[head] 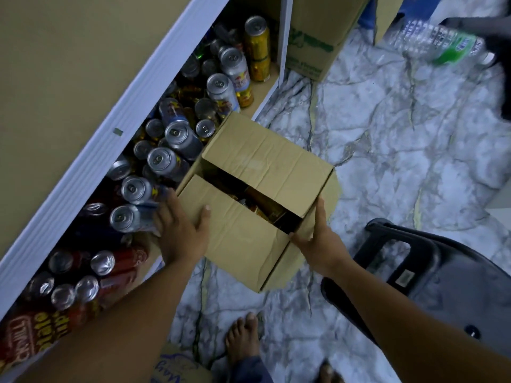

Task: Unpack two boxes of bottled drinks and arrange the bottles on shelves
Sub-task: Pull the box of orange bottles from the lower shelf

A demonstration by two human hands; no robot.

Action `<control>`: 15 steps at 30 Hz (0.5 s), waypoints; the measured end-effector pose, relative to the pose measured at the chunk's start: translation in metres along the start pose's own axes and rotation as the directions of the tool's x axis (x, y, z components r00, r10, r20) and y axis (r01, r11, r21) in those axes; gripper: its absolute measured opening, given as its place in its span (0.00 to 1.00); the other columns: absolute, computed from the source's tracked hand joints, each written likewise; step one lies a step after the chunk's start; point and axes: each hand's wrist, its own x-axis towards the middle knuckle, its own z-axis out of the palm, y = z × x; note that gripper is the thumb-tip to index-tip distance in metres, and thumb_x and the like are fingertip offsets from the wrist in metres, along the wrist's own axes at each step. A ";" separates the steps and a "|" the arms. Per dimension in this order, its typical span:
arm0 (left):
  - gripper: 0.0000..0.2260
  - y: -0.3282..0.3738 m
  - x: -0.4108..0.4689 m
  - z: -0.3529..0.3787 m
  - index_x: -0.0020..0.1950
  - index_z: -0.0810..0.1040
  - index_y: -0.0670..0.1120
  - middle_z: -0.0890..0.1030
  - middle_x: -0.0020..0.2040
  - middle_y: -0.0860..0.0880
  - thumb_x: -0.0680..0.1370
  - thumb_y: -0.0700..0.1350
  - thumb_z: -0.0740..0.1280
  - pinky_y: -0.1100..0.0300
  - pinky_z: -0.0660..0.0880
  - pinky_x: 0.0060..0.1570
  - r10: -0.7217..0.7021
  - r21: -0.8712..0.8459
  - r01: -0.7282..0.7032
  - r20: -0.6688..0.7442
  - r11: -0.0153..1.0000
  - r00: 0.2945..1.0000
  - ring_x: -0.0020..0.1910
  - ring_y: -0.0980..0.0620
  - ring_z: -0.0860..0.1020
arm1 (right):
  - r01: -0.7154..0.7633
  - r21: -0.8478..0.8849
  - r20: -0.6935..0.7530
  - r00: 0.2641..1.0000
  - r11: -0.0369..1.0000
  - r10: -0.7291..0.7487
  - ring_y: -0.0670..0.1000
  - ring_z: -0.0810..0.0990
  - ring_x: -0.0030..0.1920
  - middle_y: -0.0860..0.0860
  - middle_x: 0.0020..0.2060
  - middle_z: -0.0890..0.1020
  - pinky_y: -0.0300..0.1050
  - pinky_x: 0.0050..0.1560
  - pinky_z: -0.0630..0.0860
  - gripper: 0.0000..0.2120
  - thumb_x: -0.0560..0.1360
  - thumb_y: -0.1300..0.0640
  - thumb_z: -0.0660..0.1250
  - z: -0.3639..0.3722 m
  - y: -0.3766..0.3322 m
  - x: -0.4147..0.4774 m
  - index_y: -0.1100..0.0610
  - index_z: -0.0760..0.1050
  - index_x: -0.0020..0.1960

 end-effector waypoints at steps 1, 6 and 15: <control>0.41 -0.001 -0.012 0.001 0.84 0.48 0.50 0.54 0.83 0.43 0.79 0.65 0.62 0.31 0.56 0.74 -0.032 -0.028 0.032 -0.007 0.999 0.999 0.80 0.38 0.53 | 0.007 -0.023 -0.009 1.000 1.000 -0.007 0.58 0.79 0.51 0.59 0.63 0.76 0.51 0.48 0.77 0.50 0.79 0.42 0.68 -0.005 0.000 0.000 0.41 0.29 0.80; 0.45 0.005 -0.064 0.008 0.84 0.43 0.53 0.48 0.84 0.46 0.77 0.65 0.66 0.33 0.67 0.69 -0.161 -0.204 0.169 0.057 0.964 0.985 0.80 0.37 0.54 | 0.055 -0.193 0.010 0.999 0.980 -0.054 0.61 0.70 0.72 0.56 0.80 0.56 0.53 0.65 0.72 0.43 0.79 0.41 0.67 -0.037 -0.010 -0.003 0.50 0.45 0.84; 0.48 0.033 -0.080 0.009 0.83 0.40 0.57 0.49 0.83 0.44 0.76 0.62 0.71 0.35 0.70 0.67 -0.272 -0.459 0.278 0.080 0.844 0.959 0.78 0.33 0.60 | 0.231 -0.422 0.043 0.971 0.877 -0.235 0.59 0.60 0.78 0.57 0.81 0.55 0.59 0.71 0.69 0.44 0.77 0.37 0.68 -0.070 -0.069 0.018 0.47 0.49 0.83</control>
